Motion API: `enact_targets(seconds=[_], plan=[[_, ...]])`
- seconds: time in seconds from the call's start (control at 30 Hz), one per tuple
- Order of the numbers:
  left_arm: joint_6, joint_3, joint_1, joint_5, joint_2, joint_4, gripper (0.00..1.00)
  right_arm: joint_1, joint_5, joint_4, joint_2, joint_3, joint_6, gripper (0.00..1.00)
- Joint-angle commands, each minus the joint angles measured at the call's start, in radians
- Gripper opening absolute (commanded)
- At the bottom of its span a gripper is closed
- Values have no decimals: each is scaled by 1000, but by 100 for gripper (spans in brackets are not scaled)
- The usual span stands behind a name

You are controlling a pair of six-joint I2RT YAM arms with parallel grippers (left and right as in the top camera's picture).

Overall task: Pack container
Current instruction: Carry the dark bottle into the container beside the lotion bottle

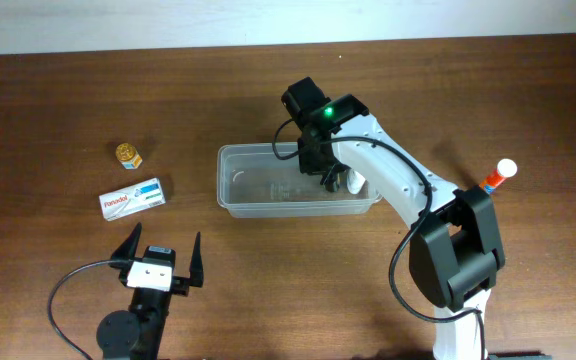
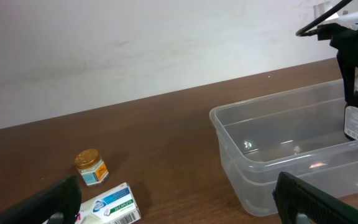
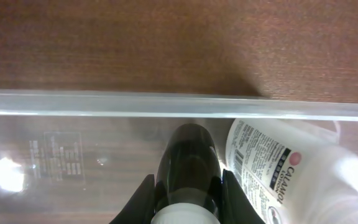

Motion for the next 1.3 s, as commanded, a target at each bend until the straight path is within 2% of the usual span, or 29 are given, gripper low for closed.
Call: enact_targets(seconds=[0.0, 1.1, 1.2, 1.23, 1.27], plan=[[-5, -2, 4, 0, -7, -6, 99, -5, 52, 5, 2, -3, 9, 18], [-5, -2, 4, 0, -7, -5, 99, -5, 68, 53, 2, -50, 9, 18], [-5, -2, 4, 0, -7, -6, 99, -5, 68, 53, 2, -50, 9, 20], [-5, -2, 4, 0, -7, -6, 99, -5, 68, 53, 2, -50, 9, 24], [-5, -2, 4, 0, -7, -5, 99, -5, 68, 53, 2, -50, 9, 25]])
